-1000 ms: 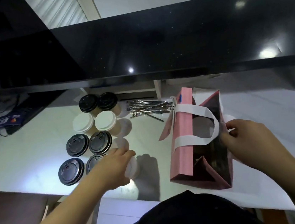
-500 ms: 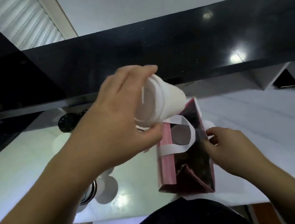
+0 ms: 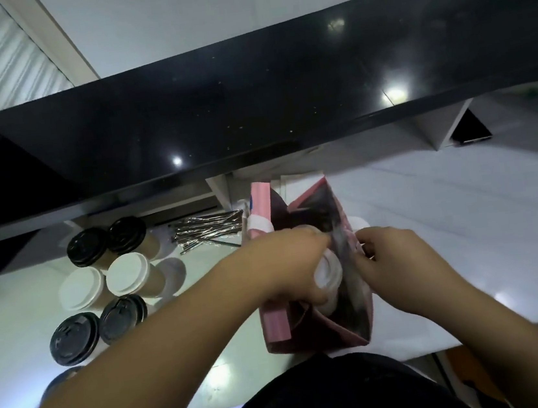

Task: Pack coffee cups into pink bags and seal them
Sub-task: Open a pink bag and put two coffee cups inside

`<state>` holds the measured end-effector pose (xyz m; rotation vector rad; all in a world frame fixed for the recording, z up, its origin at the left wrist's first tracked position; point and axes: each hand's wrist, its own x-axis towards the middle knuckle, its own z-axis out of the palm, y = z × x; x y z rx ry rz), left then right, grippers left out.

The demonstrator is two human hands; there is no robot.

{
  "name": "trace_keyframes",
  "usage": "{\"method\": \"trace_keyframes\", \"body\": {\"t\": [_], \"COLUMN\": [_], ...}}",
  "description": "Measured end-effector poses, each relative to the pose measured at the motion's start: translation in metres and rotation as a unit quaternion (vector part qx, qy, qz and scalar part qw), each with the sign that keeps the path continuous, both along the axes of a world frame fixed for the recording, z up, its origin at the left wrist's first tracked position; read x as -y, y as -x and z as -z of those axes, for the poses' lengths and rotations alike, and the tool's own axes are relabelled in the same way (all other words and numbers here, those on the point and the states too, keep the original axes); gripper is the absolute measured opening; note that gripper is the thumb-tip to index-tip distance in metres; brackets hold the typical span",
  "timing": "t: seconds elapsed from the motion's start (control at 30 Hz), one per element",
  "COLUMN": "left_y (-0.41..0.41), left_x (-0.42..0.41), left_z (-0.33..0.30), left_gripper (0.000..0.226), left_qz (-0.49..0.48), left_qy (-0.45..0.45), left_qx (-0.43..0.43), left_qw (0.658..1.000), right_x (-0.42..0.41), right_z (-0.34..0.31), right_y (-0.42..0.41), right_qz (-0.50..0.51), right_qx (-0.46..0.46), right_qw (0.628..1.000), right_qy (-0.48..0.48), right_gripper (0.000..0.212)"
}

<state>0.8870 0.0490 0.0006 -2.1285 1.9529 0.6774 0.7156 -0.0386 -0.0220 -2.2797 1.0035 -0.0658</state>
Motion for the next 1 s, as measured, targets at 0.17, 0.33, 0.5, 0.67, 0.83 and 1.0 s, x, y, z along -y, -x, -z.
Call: {"method": "trace_keyframes", "body": {"t": [0.17,0.33,0.5,0.67,0.83,1.0], "left_y": [0.001,0.000,-0.002,-0.001,-0.001,-0.006], "left_x": [-0.003,-0.009,-0.008,-0.010,-0.015,-0.020], "left_z": [0.040,0.065,0.071,0.074,0.082,0.085], "left_gripper": [0.079,0.080,0.086,0.088,0.073,0.068], "left_qz": [0.086,0.129,0.127,0.143,0.167,0.176], "left_qy": [-0.030,0.035,0.072,0.085,0.093,0.078], "left_qx": [0.042,0.035,0.019,-0.001,-0.010,-0.033], "left_qw": [0.995,0.990,0.989,0.986,0.982,0.981], "right_x": [0.002,0.001,0.003,0.002,0.003,0.001], "right_z": [0.000,0.001,0.003,0.004,0.003,0.002], "right_y": [0.000,0.000,0.000,-0.001,0.000,0.002], "right_qz": [-0.002,-0.004,0.000,0.001,0.005,0.017], "right_qx": [-0.008,-0.006,0.002,0.010,0.011,0.011], "right_qw": [1.000,1.000,1.000,1.000,1.000,1.000], "right_qy": [0.008,0.014,0.018,0.017,0.020,0.009], "right_gripper": [0.030,0.029,0.032,0.033,0.029,0.034]}}
